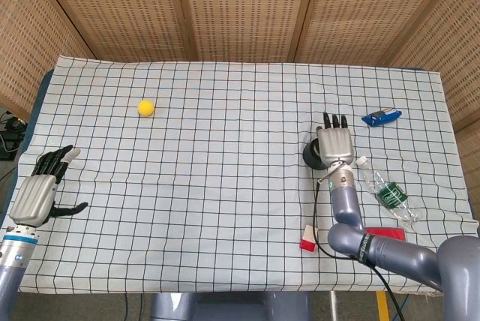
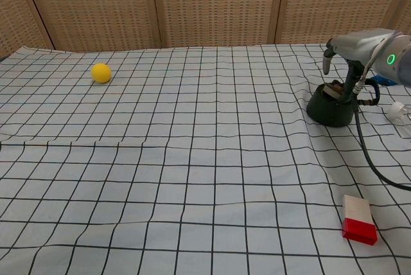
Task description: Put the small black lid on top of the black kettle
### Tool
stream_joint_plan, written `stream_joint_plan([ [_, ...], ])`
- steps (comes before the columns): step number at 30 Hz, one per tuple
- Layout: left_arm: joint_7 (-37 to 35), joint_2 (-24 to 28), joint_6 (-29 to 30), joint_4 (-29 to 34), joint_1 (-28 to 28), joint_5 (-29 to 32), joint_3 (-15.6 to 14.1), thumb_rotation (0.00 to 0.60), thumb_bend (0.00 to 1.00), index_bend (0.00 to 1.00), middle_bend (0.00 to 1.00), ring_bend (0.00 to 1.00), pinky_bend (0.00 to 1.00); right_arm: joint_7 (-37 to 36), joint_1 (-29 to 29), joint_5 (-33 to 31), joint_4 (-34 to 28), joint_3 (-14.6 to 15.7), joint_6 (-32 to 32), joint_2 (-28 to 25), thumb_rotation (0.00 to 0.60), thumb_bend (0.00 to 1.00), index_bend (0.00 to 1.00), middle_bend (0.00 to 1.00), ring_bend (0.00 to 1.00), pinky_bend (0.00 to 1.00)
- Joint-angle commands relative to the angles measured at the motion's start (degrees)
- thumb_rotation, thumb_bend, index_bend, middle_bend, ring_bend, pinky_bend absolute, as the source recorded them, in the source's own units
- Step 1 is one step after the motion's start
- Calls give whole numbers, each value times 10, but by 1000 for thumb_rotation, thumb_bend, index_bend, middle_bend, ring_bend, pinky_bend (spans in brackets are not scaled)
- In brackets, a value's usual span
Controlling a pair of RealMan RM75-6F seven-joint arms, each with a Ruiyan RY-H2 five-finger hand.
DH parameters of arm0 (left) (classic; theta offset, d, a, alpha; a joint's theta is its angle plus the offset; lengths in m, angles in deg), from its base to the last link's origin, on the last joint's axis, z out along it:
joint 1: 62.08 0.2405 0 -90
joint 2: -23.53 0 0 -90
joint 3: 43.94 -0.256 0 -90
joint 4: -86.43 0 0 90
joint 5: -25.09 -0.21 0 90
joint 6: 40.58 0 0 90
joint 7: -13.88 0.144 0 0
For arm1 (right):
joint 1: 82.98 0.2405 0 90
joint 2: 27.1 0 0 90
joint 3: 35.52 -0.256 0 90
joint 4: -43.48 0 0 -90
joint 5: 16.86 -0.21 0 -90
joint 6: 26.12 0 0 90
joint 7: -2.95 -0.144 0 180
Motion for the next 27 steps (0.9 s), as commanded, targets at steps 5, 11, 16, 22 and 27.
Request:
stream_joint_plan([
  [5, -1, 2, 1, 2, 1, 0, 0, 600, 11, 16, 0, 0, 0, 2, 0, 3, -7, 0, -6, 0, 600, 274, 253, 22, 0, 0],
  [11, -4, 3, -1, 1, 1, -2, 0, 600, 11, 18, 0, 0, 0, 1, -7, 19, -44, 4, -28, -11, 600, 276, 251, 17, 0, 0],
  [16, -6, 5, 1, 4, 2, -6, -2, 600, 11, 27, 0, 0, 0, -3, -19, 36, -82, 12, -49, -21, 600, 359, 252, 8, 0, 0],
  [22, -10, 9, 6, 9, 4, -15, -5, 600, 11, 30, 0, 0, 0, 0, -29, 35, -97, 20, -58, -23, 600, 493, 271, 1, 0, 0],
  [27, -15, 10, 8, 9, 5, -17, -5, 600, 11, 19, 0, 0, 0, -2, -36, 40, -102, 26, -64, -22, 600, 538, 320, 0, 0, 0],
])
